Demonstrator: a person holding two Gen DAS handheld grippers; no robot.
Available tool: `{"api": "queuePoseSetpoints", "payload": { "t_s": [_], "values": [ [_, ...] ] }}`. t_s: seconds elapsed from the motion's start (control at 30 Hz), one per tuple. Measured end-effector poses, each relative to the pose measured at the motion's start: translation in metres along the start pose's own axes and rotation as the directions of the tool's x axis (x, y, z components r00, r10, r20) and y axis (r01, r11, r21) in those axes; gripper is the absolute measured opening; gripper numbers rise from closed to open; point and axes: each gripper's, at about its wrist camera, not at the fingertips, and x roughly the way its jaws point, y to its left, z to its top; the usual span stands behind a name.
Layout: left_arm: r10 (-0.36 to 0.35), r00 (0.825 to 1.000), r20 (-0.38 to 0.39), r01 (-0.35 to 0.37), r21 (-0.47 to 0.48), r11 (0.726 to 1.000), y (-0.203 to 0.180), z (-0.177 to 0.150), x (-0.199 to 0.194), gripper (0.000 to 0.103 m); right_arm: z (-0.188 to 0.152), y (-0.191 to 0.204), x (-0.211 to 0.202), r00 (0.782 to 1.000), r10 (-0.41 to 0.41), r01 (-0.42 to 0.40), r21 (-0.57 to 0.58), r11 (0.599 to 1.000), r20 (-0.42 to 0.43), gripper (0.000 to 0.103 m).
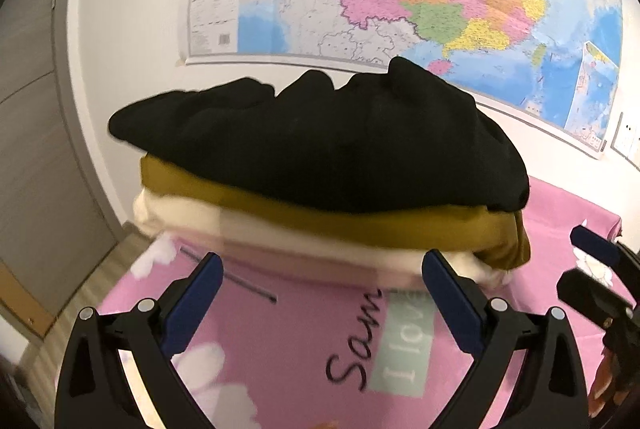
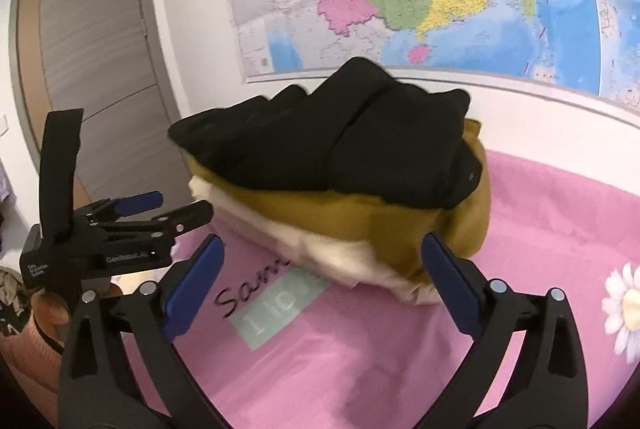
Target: Fold large clothes
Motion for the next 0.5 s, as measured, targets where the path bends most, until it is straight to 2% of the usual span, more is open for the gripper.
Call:
{"api": "queuePoseSetpoints", "payload": {
  "t_s": [0.27, 0.5],
  "values": [
    [0.019, 1.000, -0.020, -0.019, 0.007, 1.000, -0.002, -0.019, -0.024, 0.096, -0.023, 0.021, -0.013, 1.000, -0.005, 0.004, -0.063, 0.998, -0.019, 0.097],
    [0.054, 0.999, -0.001, -0.053, 0.012, 0.998, -0.003, -0.032, -0.043, 0.096, -0.037, 0.025, -0.024, 1.000, -0.006, 0.005, -0.055, 0.998, -0.016, 0.097]
  ]
}}
